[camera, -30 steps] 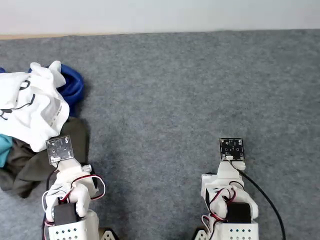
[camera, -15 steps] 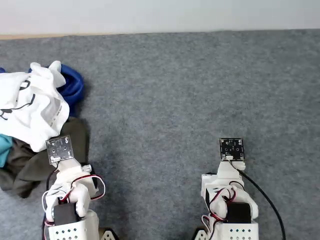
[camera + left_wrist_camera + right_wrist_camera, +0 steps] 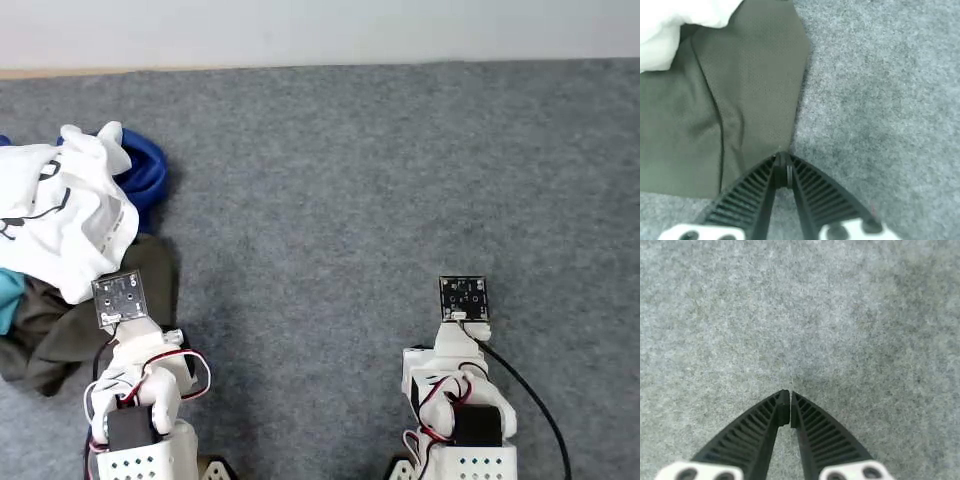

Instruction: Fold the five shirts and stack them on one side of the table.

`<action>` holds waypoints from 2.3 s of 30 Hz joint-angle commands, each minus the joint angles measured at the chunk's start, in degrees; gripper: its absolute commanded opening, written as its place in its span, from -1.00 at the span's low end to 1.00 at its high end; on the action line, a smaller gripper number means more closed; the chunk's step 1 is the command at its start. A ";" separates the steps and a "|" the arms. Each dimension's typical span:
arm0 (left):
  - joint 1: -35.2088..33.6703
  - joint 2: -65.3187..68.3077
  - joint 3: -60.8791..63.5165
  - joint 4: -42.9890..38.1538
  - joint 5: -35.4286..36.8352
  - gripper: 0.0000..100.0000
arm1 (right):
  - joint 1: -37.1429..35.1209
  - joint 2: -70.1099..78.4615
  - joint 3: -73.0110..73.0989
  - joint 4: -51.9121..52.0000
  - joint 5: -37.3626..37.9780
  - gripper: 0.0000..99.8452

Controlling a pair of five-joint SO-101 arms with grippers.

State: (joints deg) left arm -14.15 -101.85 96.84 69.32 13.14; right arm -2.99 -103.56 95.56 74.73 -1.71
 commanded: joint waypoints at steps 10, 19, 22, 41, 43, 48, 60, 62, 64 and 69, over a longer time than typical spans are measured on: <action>-0.26 0.00 -0.40 0.09 -0.35 -0.99 | 0.57 -0.31 0.88 0.22 0.70 -0.98; -0.26 0.00 -0.40 0.09 -0.35 -0.99 | 0.57 -0.31 0.88 0.22 0.70 -0.98; -0.26 0.00 -0.40 0.09 -0.35 -0.99 | 0.57 -0.31 0.88 0.22 0.70 -0.98; -0.18 0.00 -0.40 0.00 -0.53 -0.99 | 0.57 -0.31 0.88 0.22 0.70 -0.98; -0.09 0.00 -0.40 -0.18 -0.53 -0.99 | 0.57 -0.31 0.88 0.22 0.70 -0.98; 3.08 0.00 -0.31 -2.20 -0.62 -0.99 | 0.57 -0.31 0.88 0.22 0.70 -0.98; 3.25 0.35 -14.81 -4.75 -5.10 -0.99 | 0.57 -0.31 0.88 0.22 0.70 -0.98; 3.34 0.44 -16.66 -4.75 -5.19 -0.99 | 0.57 -0.31 0.88 0.22 0.70 -0.98; 4.40 0.44 -17.89 -4.48 -6.33 -0.99 | 0.57 -0.31 0.88 0.22 0.70 -0.98; 9.67 0.44 -24.40 2.99 -7.56 -0.99 | 0.57 -0.31 0.88 0.22 0.70 -0.98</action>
State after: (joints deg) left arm -7.03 -101.85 77.58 68.79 6.02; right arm -2.99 -103.56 95.56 74.73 -1.71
